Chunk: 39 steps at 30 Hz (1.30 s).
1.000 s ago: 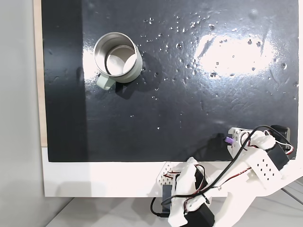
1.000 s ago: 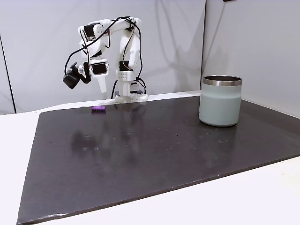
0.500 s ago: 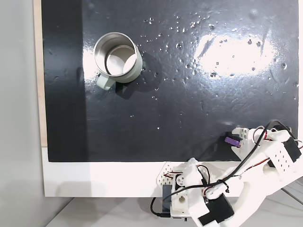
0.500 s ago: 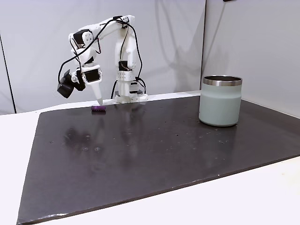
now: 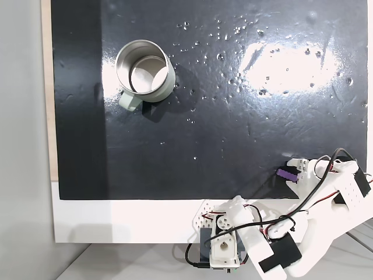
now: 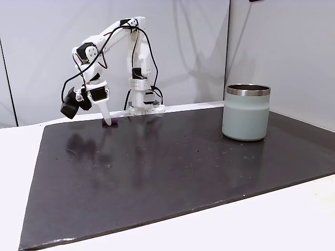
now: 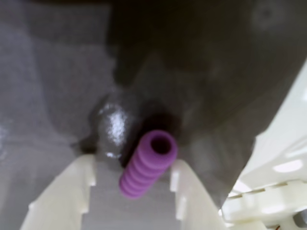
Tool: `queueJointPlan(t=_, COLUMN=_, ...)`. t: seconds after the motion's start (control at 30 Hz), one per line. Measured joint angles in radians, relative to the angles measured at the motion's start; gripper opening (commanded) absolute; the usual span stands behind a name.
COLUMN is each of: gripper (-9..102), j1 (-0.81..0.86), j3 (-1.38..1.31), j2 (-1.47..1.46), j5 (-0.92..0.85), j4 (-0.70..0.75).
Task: Grasp a pengrip and put it in the cup.
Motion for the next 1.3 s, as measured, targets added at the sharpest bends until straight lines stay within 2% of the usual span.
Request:
queueJointPlan(t=0.17, gripper=19, j1=0.011, j3=-0.015, j2=-0.023, j5=0.0, j4=-0.021)
queueJointPlan(t=0.37, gripper=0, j1=0.003, j3=-0.029, j2=-0.043, j5=0.0, j4=-0.035)
queueJointPlan(t=0.77, gripper=0, j1=-0.021, j3=-0.026, j2=-0.017, j5=0.041, j4=-0.048)
queueJointPlan(t=0.87, gripper=0, j1=-0.091, j3=-0.026, j2=0.06, j5=0.095, j4=-0.046)
queueJointPlan(t=1.3, gripper=0, j1=-0.491, j3=-0.175, j2=0.322, j5=0.411, j4=0.12)
